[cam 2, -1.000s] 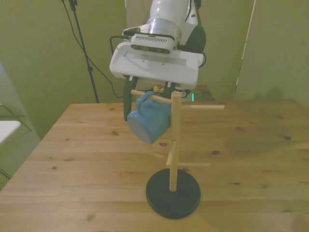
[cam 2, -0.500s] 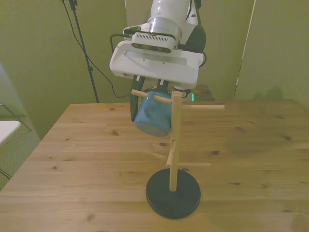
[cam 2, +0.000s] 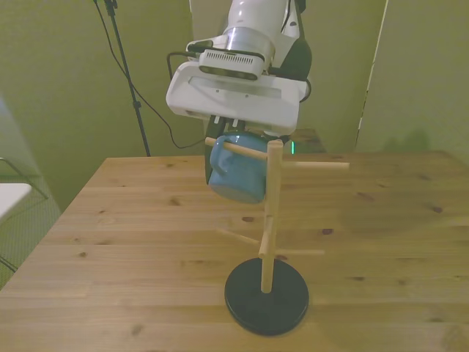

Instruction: Unload the mug

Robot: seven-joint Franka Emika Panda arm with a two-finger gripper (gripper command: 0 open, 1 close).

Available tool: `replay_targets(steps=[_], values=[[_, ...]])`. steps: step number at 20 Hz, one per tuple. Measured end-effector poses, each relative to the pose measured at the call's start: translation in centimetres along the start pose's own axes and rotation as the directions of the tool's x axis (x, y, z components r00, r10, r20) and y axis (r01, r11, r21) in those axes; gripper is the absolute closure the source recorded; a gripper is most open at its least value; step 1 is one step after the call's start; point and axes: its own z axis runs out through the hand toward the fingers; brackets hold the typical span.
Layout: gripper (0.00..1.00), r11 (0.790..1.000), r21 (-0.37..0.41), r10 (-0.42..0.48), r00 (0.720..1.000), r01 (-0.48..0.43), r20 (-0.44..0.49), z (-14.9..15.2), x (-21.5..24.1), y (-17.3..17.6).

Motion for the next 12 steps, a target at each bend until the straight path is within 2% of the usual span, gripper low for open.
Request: replay_targets(steps=[7,12], values=[[1.0,1.0,0.01,0.0,1.0,0.0,-0.018,-1.6,-0.3,1.0],[1.0,0.999,0.018,0.037,0.999,-0.037,-0.019,-2.0,-0.1,2.3]])
